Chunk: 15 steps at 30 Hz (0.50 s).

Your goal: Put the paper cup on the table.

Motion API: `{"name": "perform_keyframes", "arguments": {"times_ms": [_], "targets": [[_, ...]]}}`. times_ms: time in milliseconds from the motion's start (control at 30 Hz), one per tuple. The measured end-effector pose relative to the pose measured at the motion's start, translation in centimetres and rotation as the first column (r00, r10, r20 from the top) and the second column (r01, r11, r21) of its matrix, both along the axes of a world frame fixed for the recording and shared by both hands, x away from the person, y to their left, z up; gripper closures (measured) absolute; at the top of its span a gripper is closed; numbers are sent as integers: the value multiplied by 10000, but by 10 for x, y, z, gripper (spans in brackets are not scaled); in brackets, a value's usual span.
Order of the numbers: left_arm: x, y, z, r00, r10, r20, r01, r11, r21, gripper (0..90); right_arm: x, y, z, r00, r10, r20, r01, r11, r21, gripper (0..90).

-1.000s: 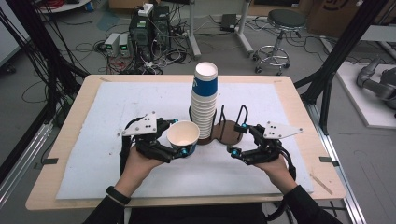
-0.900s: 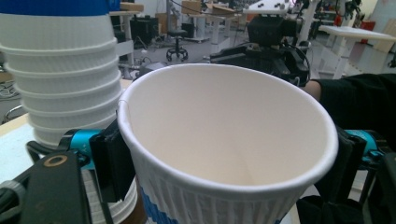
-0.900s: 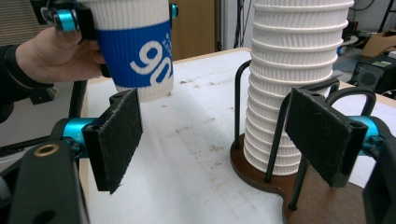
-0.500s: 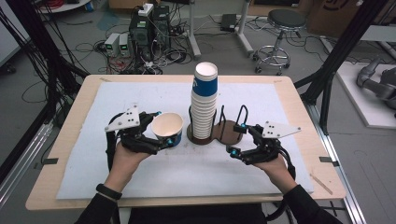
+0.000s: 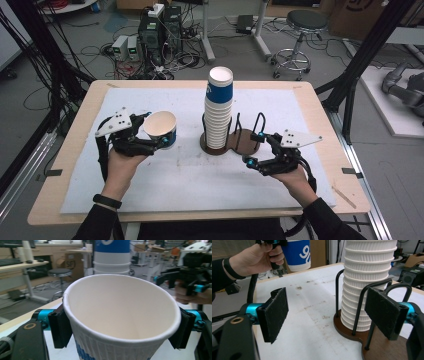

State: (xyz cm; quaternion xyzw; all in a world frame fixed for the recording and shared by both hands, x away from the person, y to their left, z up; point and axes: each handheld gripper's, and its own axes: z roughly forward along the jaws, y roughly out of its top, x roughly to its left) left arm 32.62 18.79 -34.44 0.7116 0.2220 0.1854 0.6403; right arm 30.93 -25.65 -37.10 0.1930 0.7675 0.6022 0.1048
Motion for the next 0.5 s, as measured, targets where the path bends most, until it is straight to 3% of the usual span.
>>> {"name": "perform_keyframes", "arguments": {"times_ms": [200, 400, 500], "targets": [[5, 7, -3, 9966, 823, -13, -823, 9964, 194, 218, 1, -2, 0, 9999, -101, -50, 101, 9999, 24, 198], [10, 13, -5, 9868, 1619, 26, -1619, 9862, 336, 219, 2, -3, 0, 9999, -123, -65, 124, 9999, 92, 198], [14, 18, -7, 9814, 1921, -3, -1920, 9812, 168, 219, 2, -3, 0, 9998, -178, -76, 179, 9998, 102, 198]]}}
